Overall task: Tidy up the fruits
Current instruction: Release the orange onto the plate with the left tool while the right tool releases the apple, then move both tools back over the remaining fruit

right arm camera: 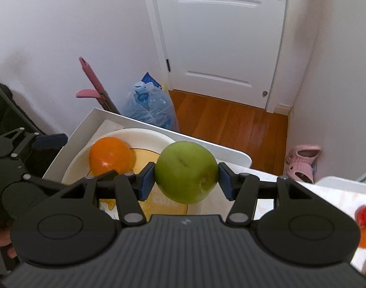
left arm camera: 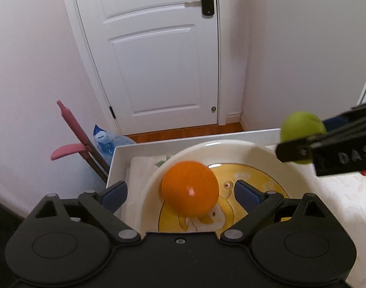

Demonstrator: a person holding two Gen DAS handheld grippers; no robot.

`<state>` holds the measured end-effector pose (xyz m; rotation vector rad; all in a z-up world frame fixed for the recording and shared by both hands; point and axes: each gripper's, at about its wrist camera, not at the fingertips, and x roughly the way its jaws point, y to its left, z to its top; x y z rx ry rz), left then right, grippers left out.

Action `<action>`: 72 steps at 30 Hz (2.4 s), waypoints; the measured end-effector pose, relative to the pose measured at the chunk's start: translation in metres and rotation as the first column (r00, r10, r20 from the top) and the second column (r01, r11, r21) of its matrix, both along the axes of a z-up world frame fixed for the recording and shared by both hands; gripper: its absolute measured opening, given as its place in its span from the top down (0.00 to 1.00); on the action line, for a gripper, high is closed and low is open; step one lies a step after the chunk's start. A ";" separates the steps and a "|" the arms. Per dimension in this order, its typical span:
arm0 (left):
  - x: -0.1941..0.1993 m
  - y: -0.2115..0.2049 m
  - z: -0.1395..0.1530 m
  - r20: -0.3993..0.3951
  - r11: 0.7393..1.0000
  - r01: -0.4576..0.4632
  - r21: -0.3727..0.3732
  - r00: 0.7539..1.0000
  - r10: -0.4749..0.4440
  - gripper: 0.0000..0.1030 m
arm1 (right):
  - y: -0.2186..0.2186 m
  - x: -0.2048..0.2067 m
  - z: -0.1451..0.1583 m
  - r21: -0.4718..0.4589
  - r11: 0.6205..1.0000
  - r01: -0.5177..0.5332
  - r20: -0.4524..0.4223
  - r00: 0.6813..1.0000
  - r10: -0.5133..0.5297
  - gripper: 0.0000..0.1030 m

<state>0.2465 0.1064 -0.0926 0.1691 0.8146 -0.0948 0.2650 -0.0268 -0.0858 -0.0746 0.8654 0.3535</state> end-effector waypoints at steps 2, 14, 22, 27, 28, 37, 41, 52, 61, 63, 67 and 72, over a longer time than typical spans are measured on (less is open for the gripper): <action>-0.005 0.002 0.001 -0.007 1.000 -0.010 -0.004 1.000 0.010 0.05 | 0.005 0.001 -0.001 -0.007 0.999 -0.040 0.010 0.999 0.040 0.32; -0.031 0.014 -0.003 -0.033 0.999 -0.043 -0.005 0.999 0.043 0.05 | 0.037 0.011 -0.033 -0.060 0.972 -0.227 0.003 0.974 0.227 0.32; -0.037 0.016 -0.004 -0.034 0.999 -0.049 -0.010 0.998 0.048 0.05 | 0.042 0.010 -0.035 -0.029 0.963 -0.267 0.050 0.962 0.268 0.23; -0.039 0.015 -0.004 -0.034 0.999 -0.046 -0.013 0.998 0.045 0.05 | 0.040 0.004 -0.030 -0.041 0.969 -0.245 0.067 0.966 0.248 0.01; -0.039 0.016 -0.005 -0.033 0.999 -0.046 -0.014 0.998 0.045 0.05 | 0.040 0.003 -0.030 -0.043 0.968 -0.246 0.060 0.967 0.248 0.00; -0.048 0.011 0.007 -0.015 0.998 -0.050 -0.032 0.999 0.050 0.05 | 0.025 -0.012 -0.011 -0.027 0.982 -0.186 0.073 0.980 0.188 0.00; -0.057 0.005 0.018 0.007 0.998 -0.052 -0.028 0.999 0.053 0.05 | 0.015 -0.026 0.009 -0.005 0.988 -0.157 0.097 0.983 0.157 0.00; -0.108 -0.023 0.061 0.059 0.992 -0.123 -0.032 0.990 0.125 0.02 | -0.026 -0.093 0.057 0.032 0.996 -0.081 0.141 0.987 0.075 0.00; -0.157 -0.061 0.092 0.102 0.989 -0.138 -0.050 0.985 0.142 0.01 | -0.092 -0.154 0.084 0.048 0.999 -0.002 0.147 0.989 -0.005 0.00; -0.168 -0.073 0.096 0.108 0.990 -0.127 -0.068 0.985 0.134 0.01 | -0.111 -0.166 0.088 0.047 0.999 0.013 0.156 0.987 -0.020 0.00; -0.185 -0.100 0.099 0.113 0.990 -0.113 -0.083 0.986 0.122 0.01 | -0.149 -0.186 0.093 0.050 0.998 0.038 0.161 0.986 -0.045 0.00; -0.196 -0.132 0.096 0.105 0.991 -0.103 -0.091 0.988 0.112 0.01 | -0.197 -0.205 0.091 0.019 0.998 0.059 0.176 0.982 -0.061 0.00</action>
